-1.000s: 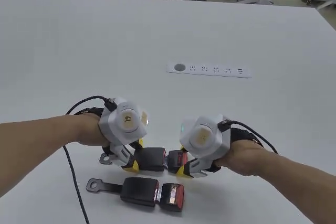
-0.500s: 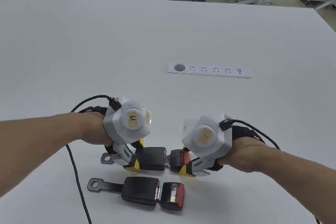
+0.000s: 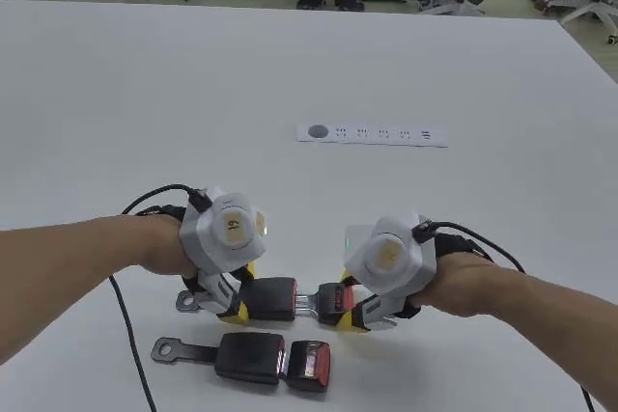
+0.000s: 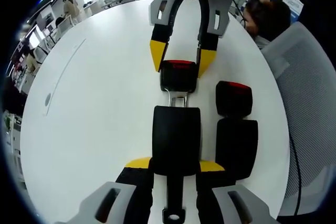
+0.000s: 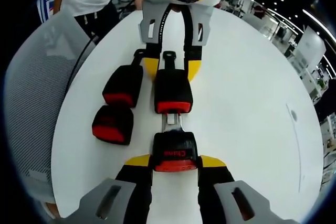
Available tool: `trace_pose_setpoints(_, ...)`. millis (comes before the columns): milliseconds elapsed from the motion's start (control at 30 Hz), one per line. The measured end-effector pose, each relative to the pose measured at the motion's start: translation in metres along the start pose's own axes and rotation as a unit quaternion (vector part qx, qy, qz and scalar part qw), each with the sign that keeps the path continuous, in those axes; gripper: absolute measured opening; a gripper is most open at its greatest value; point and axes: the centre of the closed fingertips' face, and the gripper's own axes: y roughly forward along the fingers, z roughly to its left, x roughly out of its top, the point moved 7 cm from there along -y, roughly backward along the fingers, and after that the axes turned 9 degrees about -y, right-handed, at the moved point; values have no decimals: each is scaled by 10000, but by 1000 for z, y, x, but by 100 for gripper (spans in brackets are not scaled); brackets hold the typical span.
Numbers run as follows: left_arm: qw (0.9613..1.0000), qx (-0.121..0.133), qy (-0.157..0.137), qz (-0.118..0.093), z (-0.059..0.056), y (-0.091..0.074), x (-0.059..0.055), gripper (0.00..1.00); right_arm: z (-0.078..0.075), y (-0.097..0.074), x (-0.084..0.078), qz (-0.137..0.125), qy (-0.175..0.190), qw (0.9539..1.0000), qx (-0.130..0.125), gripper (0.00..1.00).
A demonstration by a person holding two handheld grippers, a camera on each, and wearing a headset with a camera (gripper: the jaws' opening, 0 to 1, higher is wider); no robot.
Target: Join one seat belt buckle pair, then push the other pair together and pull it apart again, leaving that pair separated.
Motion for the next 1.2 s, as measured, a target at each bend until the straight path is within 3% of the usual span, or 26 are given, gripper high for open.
trace_pose_setpoints(333, 10000, -23, -21, -87, 1, 0, -1, 32, 1, -14, -26, 189, 12, 9998, 82, 30)
trace_pose_setpoints(833, 9999, -52, 75, -42, 1, 0, -1, 32, 4, -34, -52, 440, 38, 9990, 52, 30)
trace_pose_setpoints(900, 9999, -50, 89, -31, 1, 0, -1, 32, 3, -35, -57, 535, -105, 9985, 42, 30)
trace_pose_setpoints(933, 9999, -48, 99, -30, 1, 0, -1, 32, 3, -36, -59, 541, -273, 9982, 31, 31)
trace_pose_setpoints(1200, 9999, -38, 72, -72, 1, 0, -2, 33, 4, -35, -64, 438, -152, 9989, 4, 31)
